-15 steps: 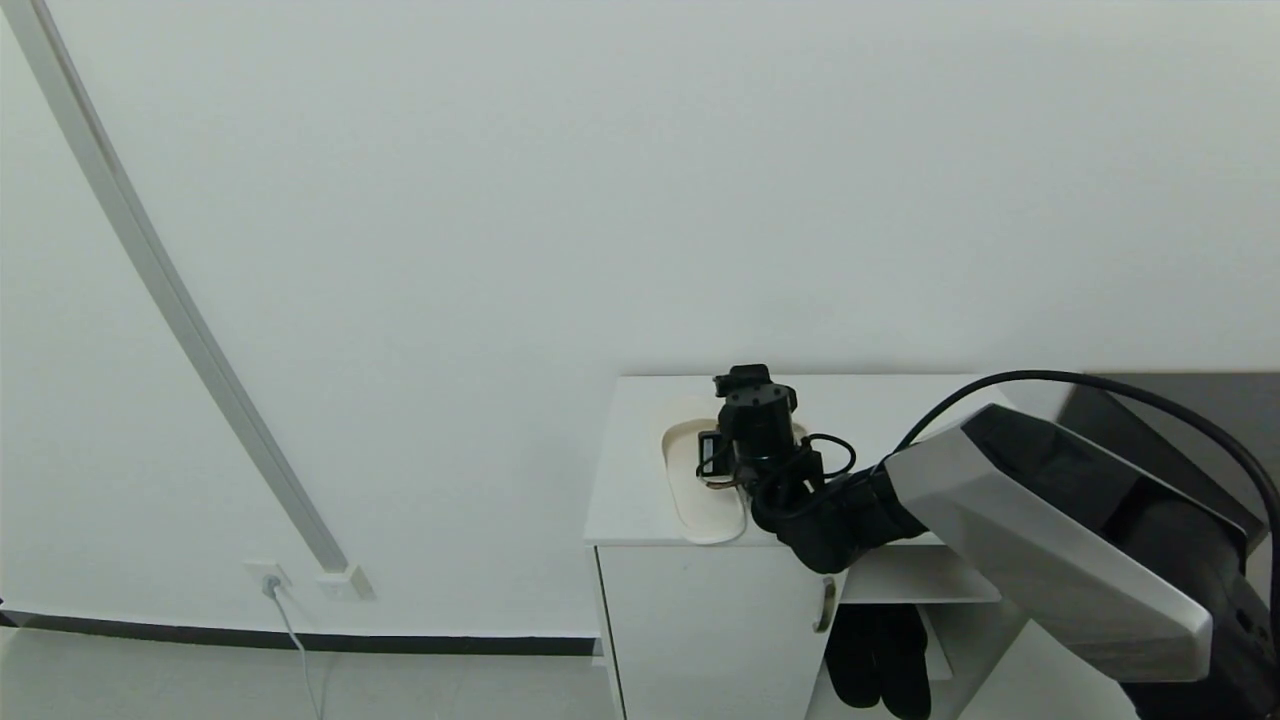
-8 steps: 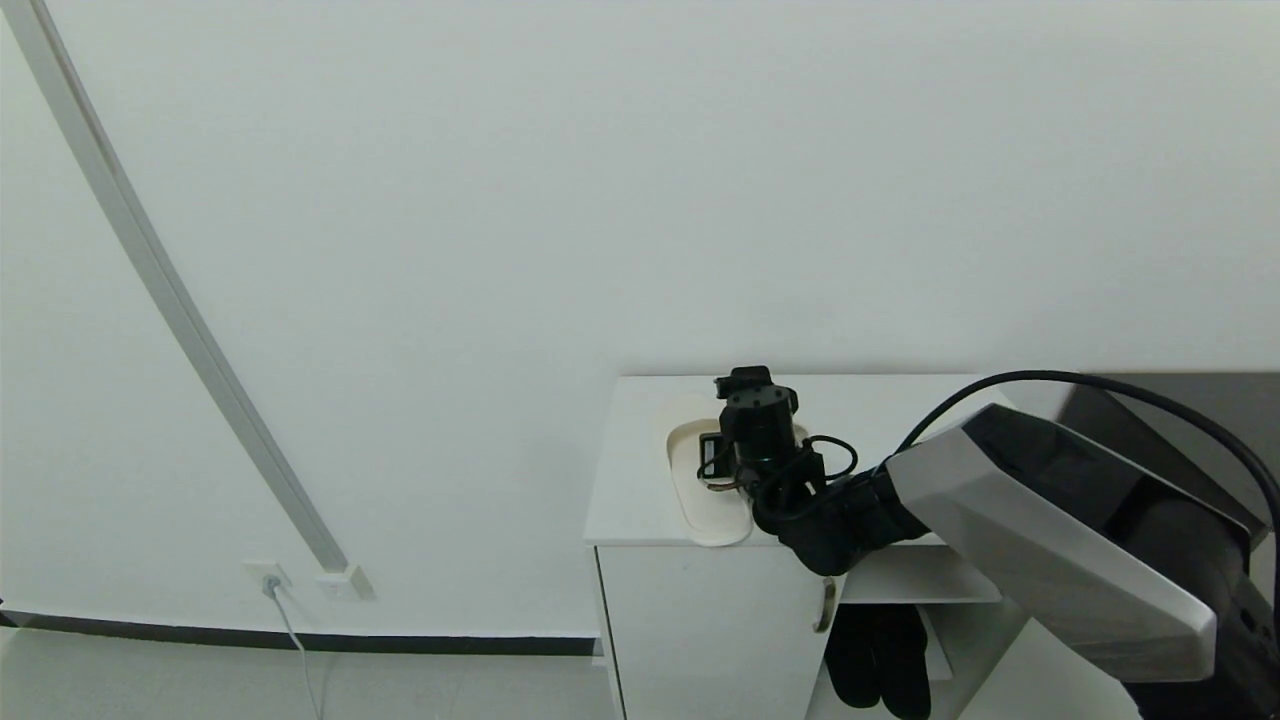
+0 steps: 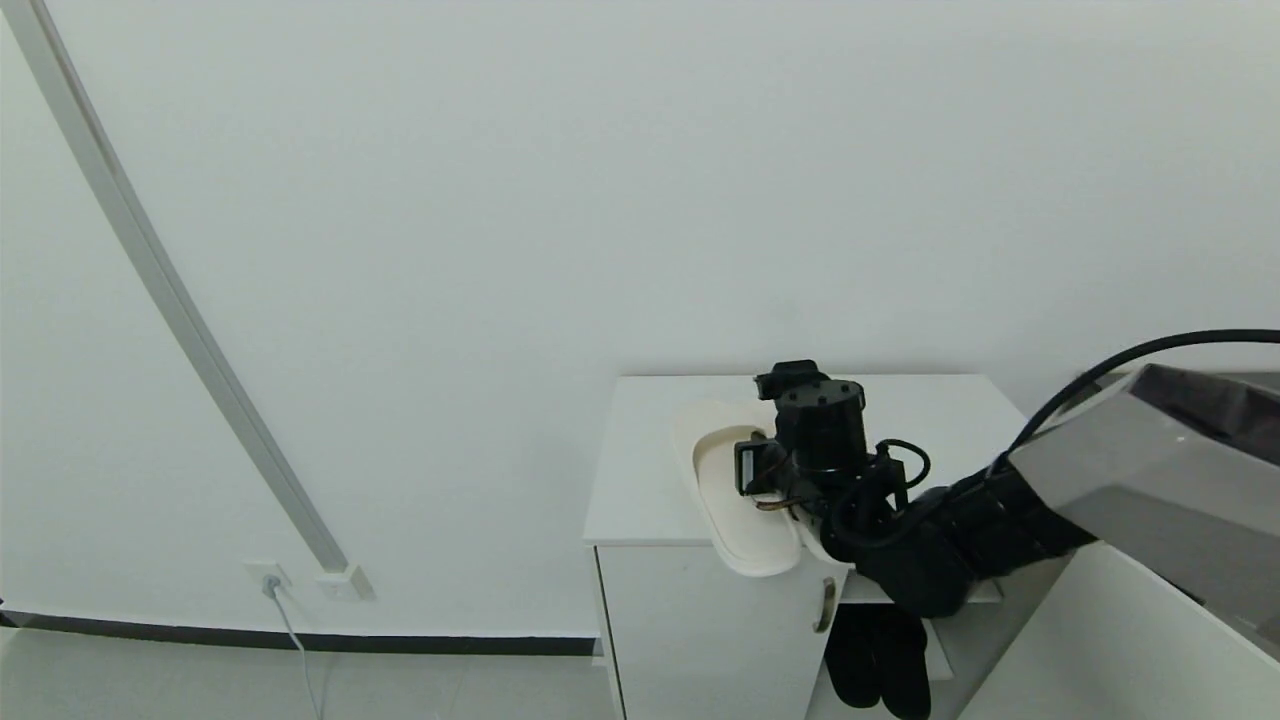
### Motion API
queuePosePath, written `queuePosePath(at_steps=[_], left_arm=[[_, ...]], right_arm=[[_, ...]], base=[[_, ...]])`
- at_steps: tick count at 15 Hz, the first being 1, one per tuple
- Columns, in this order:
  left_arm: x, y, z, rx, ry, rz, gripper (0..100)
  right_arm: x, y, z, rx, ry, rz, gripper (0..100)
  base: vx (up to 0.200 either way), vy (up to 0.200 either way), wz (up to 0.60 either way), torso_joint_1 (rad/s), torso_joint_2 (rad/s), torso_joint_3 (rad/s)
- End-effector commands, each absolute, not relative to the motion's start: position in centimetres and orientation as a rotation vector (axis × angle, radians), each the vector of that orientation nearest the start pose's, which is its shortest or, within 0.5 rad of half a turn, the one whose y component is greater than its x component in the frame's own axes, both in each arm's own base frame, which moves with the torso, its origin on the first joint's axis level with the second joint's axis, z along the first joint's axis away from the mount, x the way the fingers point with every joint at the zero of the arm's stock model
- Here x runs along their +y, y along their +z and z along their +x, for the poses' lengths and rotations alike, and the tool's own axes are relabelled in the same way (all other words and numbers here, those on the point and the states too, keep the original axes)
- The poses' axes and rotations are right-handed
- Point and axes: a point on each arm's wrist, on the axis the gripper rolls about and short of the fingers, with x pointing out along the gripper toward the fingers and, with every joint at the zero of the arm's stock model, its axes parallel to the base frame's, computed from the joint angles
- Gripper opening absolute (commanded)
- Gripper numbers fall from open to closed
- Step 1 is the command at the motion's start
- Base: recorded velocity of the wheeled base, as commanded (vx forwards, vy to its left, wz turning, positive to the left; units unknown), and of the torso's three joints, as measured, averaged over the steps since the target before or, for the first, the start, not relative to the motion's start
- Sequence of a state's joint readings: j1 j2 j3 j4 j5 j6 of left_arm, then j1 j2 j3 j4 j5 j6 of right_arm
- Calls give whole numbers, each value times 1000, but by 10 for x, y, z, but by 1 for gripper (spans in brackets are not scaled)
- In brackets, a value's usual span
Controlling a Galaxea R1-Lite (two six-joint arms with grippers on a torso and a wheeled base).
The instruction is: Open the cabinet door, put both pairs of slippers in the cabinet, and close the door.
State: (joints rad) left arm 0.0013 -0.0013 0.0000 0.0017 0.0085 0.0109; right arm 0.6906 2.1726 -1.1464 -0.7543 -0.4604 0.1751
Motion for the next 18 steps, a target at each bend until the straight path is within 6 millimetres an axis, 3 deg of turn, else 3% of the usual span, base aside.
queuePosePath(at_steps=[1, 3, 6, 18], left_arm=[[0, 75, -23, 2, 9, 11, 0], [0, 75, -23, 2, 9, 11, 0], [0, 75, -23, 2, 9, 11, 0], [0, 75, -23, 2, 9, 9, 0]], right_arm=[[243, 144, 283, 226, 288, 42, 0], [234, 150, 252, 240, 376, 32, 0], [226, 151, 223, 258, 461, 29, 0], [227, 145, 219, 278, 487, 17, 0]], base=[[0, 0, 0, 0, 0, 0], [0, 0, 0, 0, 0, 0], [0, 0, 0, 0, 0, 0], [-17, 0, 0, 0, 0, 0]])
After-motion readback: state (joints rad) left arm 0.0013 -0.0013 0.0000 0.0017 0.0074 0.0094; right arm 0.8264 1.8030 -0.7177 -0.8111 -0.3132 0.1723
